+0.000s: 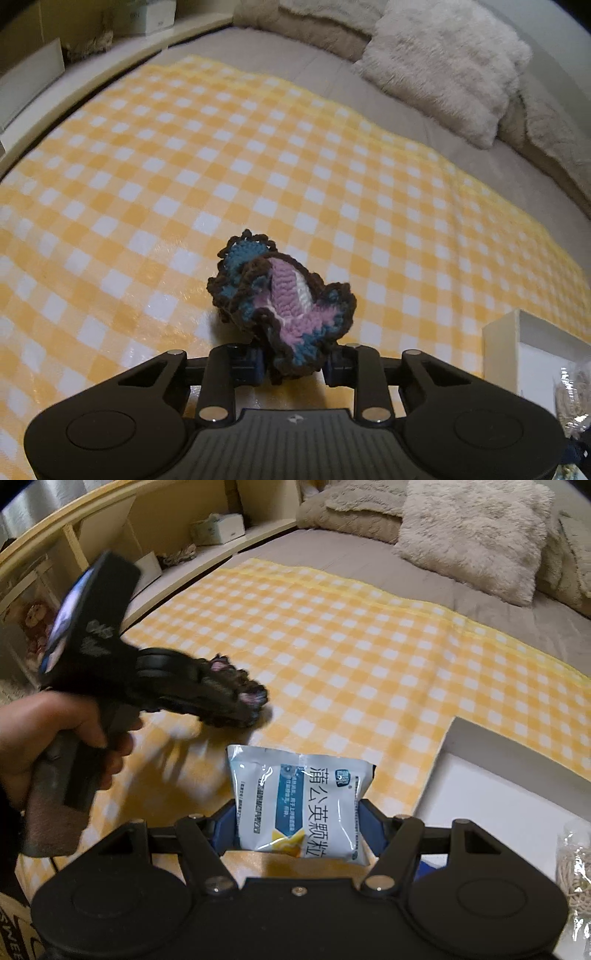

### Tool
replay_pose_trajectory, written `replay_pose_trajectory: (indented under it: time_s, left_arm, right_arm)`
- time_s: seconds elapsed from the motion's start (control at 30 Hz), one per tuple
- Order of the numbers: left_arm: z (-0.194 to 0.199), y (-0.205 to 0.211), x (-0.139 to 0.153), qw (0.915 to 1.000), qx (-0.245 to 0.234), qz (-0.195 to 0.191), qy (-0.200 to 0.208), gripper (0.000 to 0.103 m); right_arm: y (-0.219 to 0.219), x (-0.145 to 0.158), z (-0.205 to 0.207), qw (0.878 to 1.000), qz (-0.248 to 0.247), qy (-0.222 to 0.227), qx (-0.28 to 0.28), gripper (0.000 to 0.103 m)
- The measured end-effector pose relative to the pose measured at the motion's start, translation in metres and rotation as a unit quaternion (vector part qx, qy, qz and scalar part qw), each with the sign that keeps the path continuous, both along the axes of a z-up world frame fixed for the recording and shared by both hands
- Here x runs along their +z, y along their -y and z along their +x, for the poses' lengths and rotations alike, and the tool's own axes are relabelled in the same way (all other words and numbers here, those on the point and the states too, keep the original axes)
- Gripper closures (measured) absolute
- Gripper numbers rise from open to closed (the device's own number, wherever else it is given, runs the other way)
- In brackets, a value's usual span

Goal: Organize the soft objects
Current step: 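Lift and carry the crocheted flower and medicine packet over the white box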

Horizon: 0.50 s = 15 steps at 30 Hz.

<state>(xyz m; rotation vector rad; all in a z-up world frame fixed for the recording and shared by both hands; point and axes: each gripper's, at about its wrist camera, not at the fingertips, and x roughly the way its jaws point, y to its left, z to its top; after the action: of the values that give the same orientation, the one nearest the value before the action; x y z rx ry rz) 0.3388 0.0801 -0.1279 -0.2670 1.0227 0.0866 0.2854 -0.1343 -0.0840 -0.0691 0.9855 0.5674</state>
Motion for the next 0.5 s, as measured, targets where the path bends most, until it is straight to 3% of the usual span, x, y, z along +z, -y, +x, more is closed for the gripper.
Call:
replay_pose_trajectory:
  time_s: [0.23, 0.5]
  left_arm:
    - [-0.024, 0.007, 0.037, 0.9984, -0.025, 0.004, 0.049, 0.074]
    - [-0.057, 0.027, 0.081, 0.9893, -0.075, 0.02, 0.124, 0.074]
  right_arm:
    - [0.011, 0.018, -0.009, 0.999, 0.016, 0.028, -0.015, 0.034]
    - [0.032, 0.045, -0.023, 0.996, 0.031, 0.079, -0.041, 0.034]
